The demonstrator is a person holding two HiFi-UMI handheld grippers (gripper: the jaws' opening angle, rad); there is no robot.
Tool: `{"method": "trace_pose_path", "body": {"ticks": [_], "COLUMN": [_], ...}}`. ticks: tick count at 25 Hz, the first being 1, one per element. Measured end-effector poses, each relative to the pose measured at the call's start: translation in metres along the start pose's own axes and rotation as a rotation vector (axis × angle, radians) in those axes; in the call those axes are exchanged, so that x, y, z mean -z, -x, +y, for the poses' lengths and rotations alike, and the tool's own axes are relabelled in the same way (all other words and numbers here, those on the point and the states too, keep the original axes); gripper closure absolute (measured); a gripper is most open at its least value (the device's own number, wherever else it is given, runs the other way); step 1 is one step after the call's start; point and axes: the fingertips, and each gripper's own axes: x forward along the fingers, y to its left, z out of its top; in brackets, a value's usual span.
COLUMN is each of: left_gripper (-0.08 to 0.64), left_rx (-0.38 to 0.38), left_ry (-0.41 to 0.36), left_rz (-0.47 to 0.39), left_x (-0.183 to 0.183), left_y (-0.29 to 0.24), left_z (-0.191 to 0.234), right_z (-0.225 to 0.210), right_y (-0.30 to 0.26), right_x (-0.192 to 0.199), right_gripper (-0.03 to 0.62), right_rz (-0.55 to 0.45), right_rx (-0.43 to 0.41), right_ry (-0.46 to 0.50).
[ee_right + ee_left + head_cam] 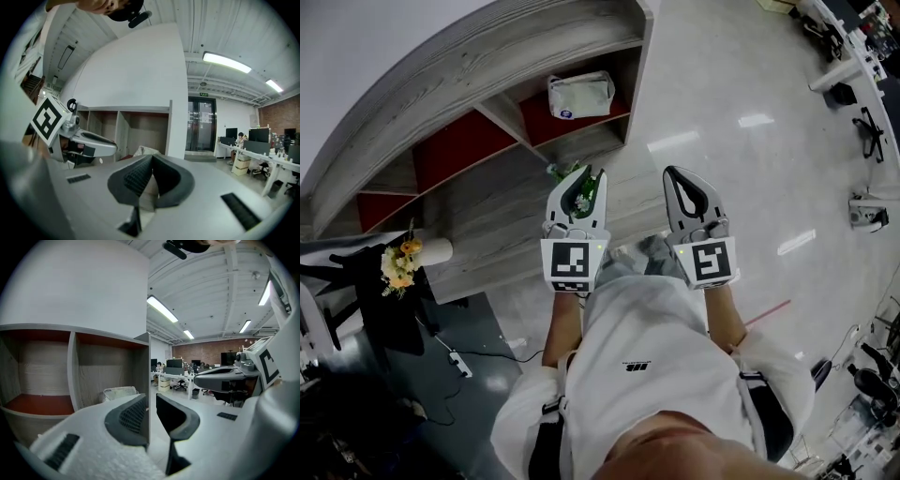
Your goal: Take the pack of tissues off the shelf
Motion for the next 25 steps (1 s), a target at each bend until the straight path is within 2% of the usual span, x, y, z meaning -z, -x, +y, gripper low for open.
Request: {"method": "trace_pose_path", "body": {"ticks": [14, 25], "left_gripper": [0.475, 0.465], "left_rx": [-0.094, -0.172], "left_ry": [-0.014, 0.021], "left_rz": [0.078, 0.138], "left_x": [0.020, 0.041], "left_y": [-0.067, -0.109], "left_z": [0.015, 0.030], "right_z": [-0.040, -0.063], "right_y": [-0.045, -0.079], "right_x": [0.032, 0.052], "right_gripper": [0.566, 0.566], "right_rz": [0.038, 0.061], "right_rx": [-0.077, -0.143], "right_ry": [-0.036, -0.068]}}
